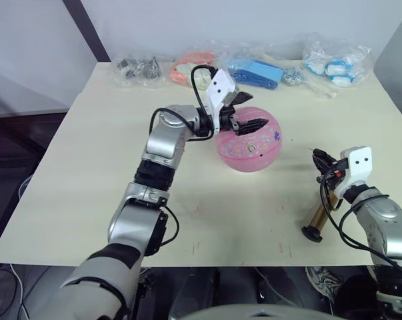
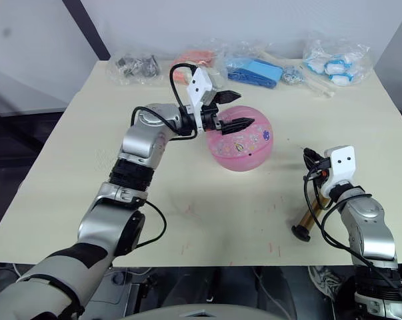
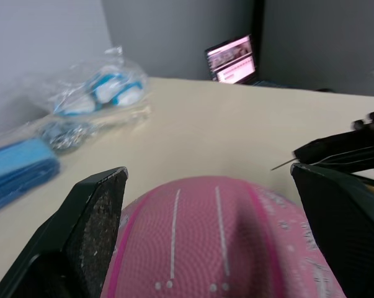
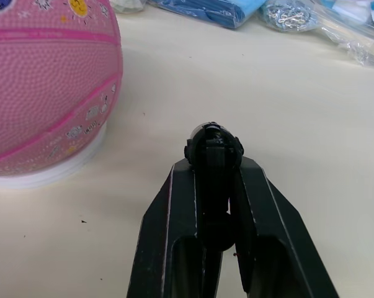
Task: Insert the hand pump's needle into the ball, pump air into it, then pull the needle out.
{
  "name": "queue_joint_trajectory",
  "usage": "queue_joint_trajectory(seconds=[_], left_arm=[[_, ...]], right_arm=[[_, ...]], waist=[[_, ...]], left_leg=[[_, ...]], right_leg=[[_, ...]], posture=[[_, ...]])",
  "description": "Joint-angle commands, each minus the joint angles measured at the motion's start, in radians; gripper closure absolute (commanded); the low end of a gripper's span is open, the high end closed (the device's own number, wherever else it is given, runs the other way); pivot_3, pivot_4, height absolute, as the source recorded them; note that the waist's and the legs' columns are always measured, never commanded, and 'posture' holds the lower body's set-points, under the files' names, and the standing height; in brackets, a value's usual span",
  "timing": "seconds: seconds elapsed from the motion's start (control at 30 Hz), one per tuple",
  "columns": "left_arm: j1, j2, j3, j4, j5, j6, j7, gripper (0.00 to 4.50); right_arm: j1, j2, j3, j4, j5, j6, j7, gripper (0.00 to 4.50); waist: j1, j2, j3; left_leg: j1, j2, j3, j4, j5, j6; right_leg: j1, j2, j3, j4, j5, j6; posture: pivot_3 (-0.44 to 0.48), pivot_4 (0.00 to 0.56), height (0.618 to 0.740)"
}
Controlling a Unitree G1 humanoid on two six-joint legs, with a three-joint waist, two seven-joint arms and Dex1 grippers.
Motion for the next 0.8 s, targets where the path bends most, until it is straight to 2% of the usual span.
queue_joint_trajectory(seconds=[0.03, 0.23, 0.37, 0.5, 0.8], left_arm=[[0.002, 0.062, 0.029, -0.153, -0.094, 0.066, -0.102, 0.00], [0.116, 0.231, 0.037, -0.310, -0.177, 0.083, -0.278, 0.00], [0.214, 0.326, 0.052, -0.396, -0.232, 0.103, -0.348, 0.00], [0.351, 0.406, 0.069, -0.510, -0.290, 0.163, -0.372, 0.00], [0.542, 0.469, 0.115, -0.599, -0.311, 0.129, -0.345, 0.00]], right_arm=[[0.007, -0.019, -0.034, -0.025, 0.011, -0.025, 0.007, 4.42], [0.008, -0.037, -0.053, 0.003, 0.019, -0.041, 0.025, 4.42], [0.006, -0.054, -0.073, 0.039, 0.021, -0.062, 0.035, 4.42], [-0.016, -0.085, -0.097, 0.103, 0.020, -0.097, 0.056, 4.42], [-0.072, -0.142, -0.114, 0.223, 0.014, -0.154, 0.090, 4.42]], waist=[[-0.003, 0.001, 0.002], [-0.026, 0.002, 0.002], [-0.027, 0.004, 0.004], [-0.023, 0.004, 0.005], [-0.023, 0.005, 0.005]], left_leg=[[0.000, 0.000, 0.000, 0.000, 0.000, 0.000], [0.000, 0.000, 0.001, 0.003, 0.000, 0.000], [0.000, 0.001, 0.001, 0.006, 0.000, 0.000], [0.001, 0.002, 0.002, 0.011, 0.000, 0.000], [0.002, 0.003, 0.002, 0.012, 0.000, 0.000]], right_leg=[[0.000, 0.000, 0.000, 0.000, 0.000, 0.000], [0.000, 0.000, 0.001, 0.003, 0.001, -0.001], [0.000, 0.001, 0.001, 0.003, 0.003, -0.005], [0.003, 0.002, 0.001, 0.005, 0.005, -0.007], [0.003, 0.003, 0.001, 0.008, 0.006, -0.009]], posture=[[0.000, 0.150, 0.740], [0.000, 0.150, 0.740], [0.000, 0.150, 0.740], [0.000, 0.150, 0.740], [0.000, 0.150, 0.740]])
